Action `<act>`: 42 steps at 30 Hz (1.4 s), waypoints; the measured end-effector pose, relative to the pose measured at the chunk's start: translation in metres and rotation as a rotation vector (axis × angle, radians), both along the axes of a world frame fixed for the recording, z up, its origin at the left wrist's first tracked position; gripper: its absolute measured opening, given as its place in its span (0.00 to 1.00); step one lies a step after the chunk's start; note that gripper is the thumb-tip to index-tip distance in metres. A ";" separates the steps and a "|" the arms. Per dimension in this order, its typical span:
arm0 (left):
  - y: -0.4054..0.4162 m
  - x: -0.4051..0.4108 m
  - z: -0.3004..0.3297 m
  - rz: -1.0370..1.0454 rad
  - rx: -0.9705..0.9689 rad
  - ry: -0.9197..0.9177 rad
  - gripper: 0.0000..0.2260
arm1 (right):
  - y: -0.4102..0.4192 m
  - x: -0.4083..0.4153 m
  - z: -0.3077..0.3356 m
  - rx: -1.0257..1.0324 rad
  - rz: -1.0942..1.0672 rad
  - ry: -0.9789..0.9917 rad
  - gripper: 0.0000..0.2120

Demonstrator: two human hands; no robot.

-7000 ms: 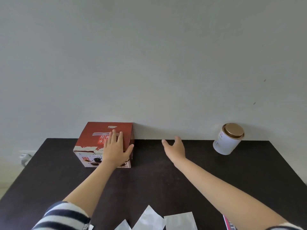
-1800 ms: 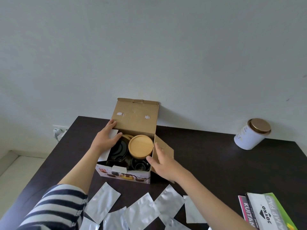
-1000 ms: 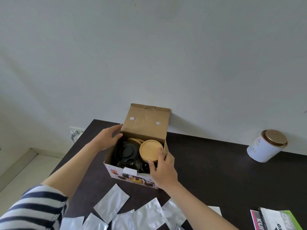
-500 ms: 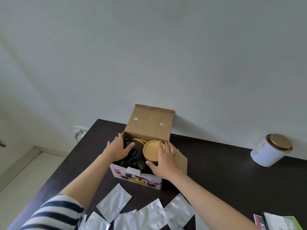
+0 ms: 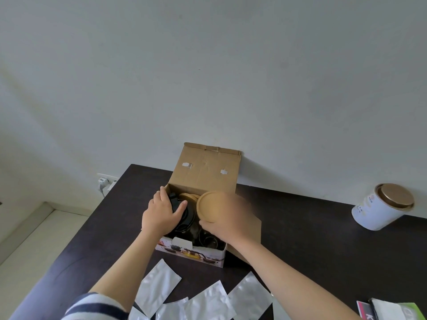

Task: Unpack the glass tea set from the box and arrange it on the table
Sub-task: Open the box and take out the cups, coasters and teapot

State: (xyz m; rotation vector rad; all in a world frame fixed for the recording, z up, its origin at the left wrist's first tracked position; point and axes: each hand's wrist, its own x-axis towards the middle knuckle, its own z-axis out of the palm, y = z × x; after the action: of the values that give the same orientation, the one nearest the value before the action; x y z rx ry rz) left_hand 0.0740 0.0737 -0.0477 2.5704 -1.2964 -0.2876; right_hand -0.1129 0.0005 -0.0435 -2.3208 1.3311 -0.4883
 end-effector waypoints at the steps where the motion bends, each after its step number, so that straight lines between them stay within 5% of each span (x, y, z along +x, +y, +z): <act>1: 0.000 0.000 0.000 0.003 -0.002 -0.004 0.42 | 0.001 -0.002 0.002 -0.004 -0.004 -0.114 0.45; 6: 0.000 0.000 -0.001 0.008 -0.001 -0.011 0.41 | -0.011 -0.037 0.004 0.065 -0.167 -0.455 0.44; 16: -0.003 0.001 -0.003 0.012 -0.002 -0.041 0.41 | -0.080 -0.167 -0.074 0.179 -0.714 -0.066 0.45; 34: -0.006 0.000 -0.006 0.028 -0.011 -0.058 0.39 | -0.147 -0.140 -0.102 0.186 -0.614 -0.038 0.39; 42: -0.007 0.001 -0.006 0.033 -0.010 -0.055 0.39 | -0.157 -0.129 -0.088 0.218 -0.615 0.163 0.45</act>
State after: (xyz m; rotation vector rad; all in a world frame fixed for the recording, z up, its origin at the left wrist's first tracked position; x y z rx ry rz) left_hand 0.0745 0.0669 -0.0538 2.6061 -1.2687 -0.2046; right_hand -0.2421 -0.1567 -0.1314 -1.7791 2.0705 -0.3108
